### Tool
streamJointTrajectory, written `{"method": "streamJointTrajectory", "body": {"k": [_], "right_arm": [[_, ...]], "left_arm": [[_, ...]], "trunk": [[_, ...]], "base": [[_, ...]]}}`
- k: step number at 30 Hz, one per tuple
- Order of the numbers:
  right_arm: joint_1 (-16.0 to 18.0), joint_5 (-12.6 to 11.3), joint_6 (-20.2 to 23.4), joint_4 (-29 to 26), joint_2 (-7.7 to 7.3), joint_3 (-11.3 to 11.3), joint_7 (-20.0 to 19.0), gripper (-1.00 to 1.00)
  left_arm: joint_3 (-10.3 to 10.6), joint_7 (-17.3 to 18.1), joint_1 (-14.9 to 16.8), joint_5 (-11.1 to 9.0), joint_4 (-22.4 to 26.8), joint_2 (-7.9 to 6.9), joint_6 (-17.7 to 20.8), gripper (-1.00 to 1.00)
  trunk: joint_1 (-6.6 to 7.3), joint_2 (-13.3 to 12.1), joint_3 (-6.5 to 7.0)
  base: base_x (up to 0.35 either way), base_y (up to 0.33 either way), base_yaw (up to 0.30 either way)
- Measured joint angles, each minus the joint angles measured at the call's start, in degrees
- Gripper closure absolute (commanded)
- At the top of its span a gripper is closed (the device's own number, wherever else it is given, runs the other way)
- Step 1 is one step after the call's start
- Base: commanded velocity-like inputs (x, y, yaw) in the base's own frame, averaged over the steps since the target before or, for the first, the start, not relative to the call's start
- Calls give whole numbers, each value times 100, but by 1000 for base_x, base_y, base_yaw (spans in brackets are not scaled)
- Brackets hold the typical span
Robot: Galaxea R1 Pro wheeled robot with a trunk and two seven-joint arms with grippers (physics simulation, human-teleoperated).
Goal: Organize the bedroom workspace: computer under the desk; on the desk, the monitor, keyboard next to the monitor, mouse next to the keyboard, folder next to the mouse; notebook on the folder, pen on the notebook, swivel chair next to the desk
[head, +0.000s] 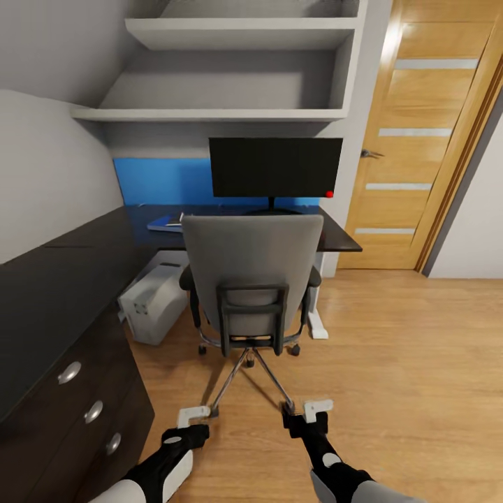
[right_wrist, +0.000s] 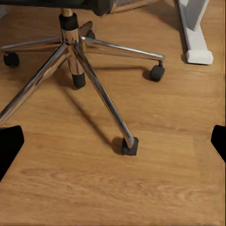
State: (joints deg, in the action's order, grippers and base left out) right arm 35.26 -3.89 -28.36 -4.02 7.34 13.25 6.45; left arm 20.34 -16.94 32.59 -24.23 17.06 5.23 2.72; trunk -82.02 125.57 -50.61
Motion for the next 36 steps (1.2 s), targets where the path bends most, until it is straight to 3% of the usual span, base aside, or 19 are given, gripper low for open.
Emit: {"method": "streamJointTrajectory", "body": {"k": [2,3,4,5,10,17,23,29,31,36], "right_arm": [[-13,1,-306,261,-35,-4,62,-100],[-309,-15,-693,460,-242,-34,136,-100],[-535,-5,-724,499,-281,-17,136,-100],[-598,0,-807,507,-328,-11,142,-100],[-753,3,-880,517,-392,-8,152,-100],[-951,-2,-895,521,-486,1,157,-100],[-974,-3,-943,521,-493,1,156,-100],[-1222,0,-1935,521,-540,-6,161,-100],[-1323,2,-2272,521,-557,-1,161,-100],[-1413,-1,-2589,521,-571,-3,162,-100]], "left_arm": [[-1,-7,0,-3,-262,-1,-5,-100],[4,-27,4,25,-839,-3,-750,-100],[-35,-34,-3,-3,-1408,-10,-901,-100],[-16,-33,-88,3,-1519,-13,-1220,-100],[-13,-31,-523,5,-1573,-22,-1531,-100],[-14,-48,-1103,4,-1581,-112,-2370,-100],[-10,-49,-1368,10,-1581,-146,-2703,-100],[-7,-39,-1657,13,-1581,-158,-3159,-100],[-10,-26,-1822,5,-1582,-180,-3656,-100],[-7,-18,-2109,5,-1581,-221,-4707,-100]], "trunk": [[44,-80,36],[66,-120,56],[87,-161,69],[110,-200,89],[220,-401,179],[374,-682,305],[505,-922,413],[637,-1163,520],[681,-1243,556],[791,-1444,646]], "base": [[0,0,0],[0,0,0],[0,0,0],[0,0,0],[0,0,0],[0,0,0],[0,0,0],[0,0,0],[0,0,0],[0,0,0]]}}
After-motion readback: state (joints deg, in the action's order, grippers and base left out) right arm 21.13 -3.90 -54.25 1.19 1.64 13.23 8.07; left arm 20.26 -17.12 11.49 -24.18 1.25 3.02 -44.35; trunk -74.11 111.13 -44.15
